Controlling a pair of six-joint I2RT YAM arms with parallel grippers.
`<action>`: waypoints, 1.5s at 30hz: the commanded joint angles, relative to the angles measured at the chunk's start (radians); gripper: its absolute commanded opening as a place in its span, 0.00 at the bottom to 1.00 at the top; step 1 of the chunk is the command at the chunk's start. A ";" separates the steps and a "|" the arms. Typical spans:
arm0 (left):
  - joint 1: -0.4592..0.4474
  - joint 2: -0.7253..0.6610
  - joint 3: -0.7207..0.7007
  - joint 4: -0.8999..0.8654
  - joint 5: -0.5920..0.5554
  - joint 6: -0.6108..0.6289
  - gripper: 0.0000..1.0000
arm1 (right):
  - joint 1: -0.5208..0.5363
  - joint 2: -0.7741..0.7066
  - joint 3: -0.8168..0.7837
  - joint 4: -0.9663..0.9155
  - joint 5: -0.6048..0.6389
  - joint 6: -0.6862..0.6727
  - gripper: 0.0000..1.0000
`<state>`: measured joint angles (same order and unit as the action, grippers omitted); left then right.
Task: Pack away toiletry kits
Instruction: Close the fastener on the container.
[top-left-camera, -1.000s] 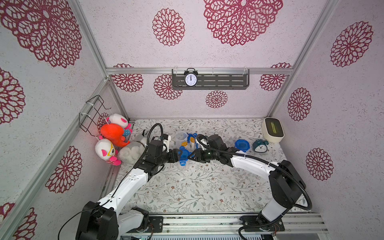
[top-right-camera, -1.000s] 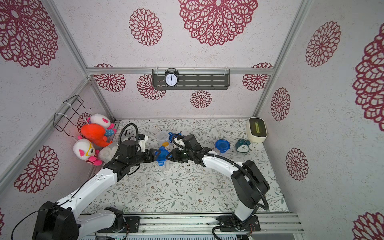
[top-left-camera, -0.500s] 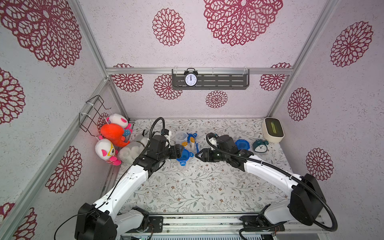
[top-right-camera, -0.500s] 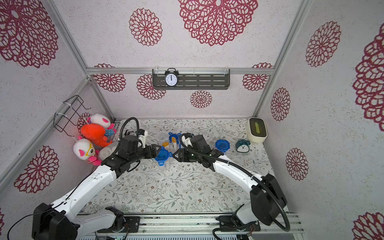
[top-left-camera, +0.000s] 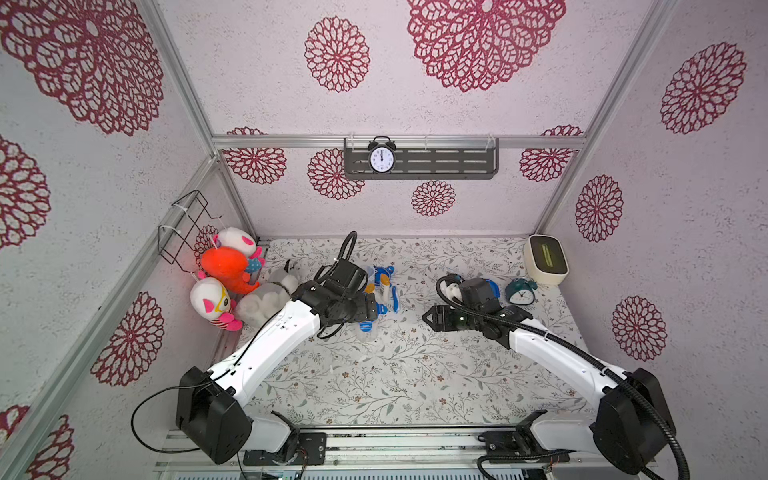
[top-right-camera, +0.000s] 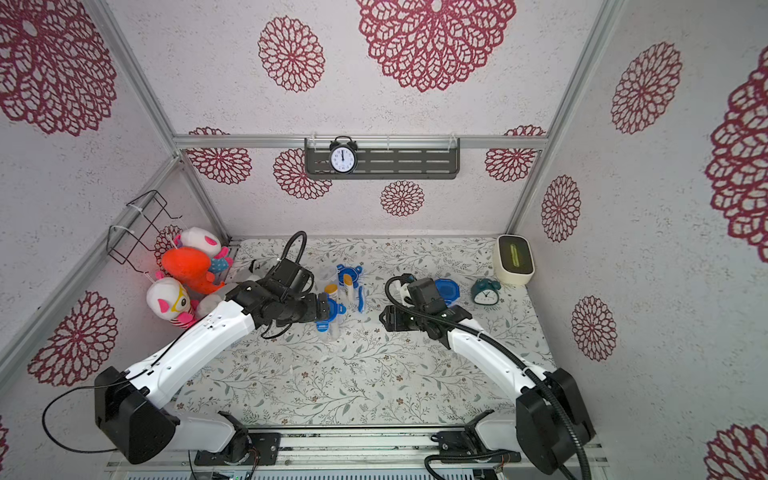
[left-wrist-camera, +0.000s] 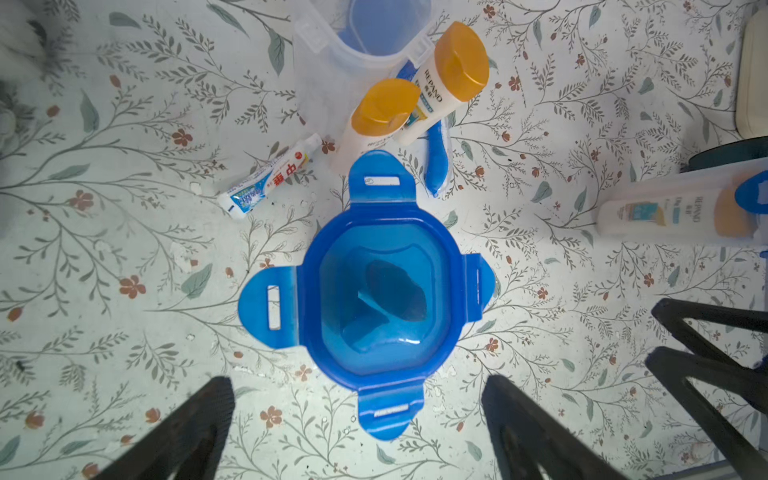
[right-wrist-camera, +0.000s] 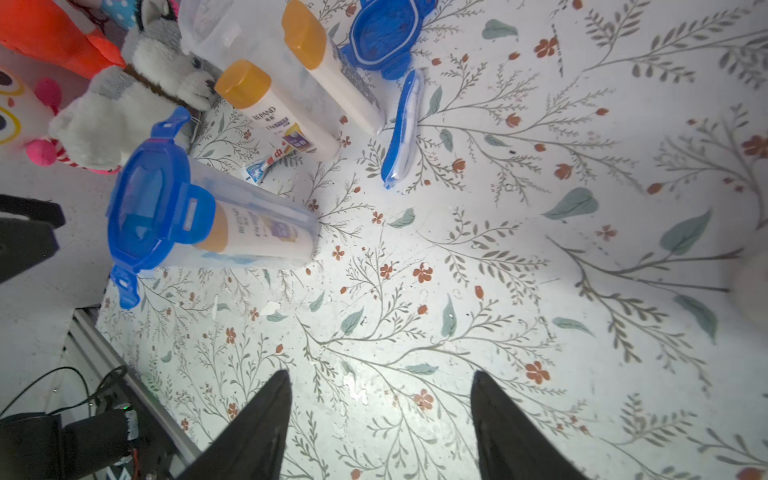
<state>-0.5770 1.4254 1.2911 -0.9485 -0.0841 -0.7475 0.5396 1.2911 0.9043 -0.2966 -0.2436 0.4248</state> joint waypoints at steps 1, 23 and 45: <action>-0.014 0.047 0.064 -0.110 0.025 -0.064 0.98 | -0.042 -0.035 0.003 0.026 -0.048 -0.069 0.71; -0.026 0.338 0.375 -0.307 -0.030 0.062 0.98 | -0.134 -0.029 -0.045 0.132 -0.230 -0.068 0.72; -0.019 0.424 0.373 -0.283 0.034 0.033 0.98 | -0.176 -0.045 -0.082 0.166 -0.291 -0.059 0.72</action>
<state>-0.5968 1.8145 1.6657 -1.2411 -0.0795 -0.7002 0.3737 1.2812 0.8219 -0.1581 -0.5060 0.3672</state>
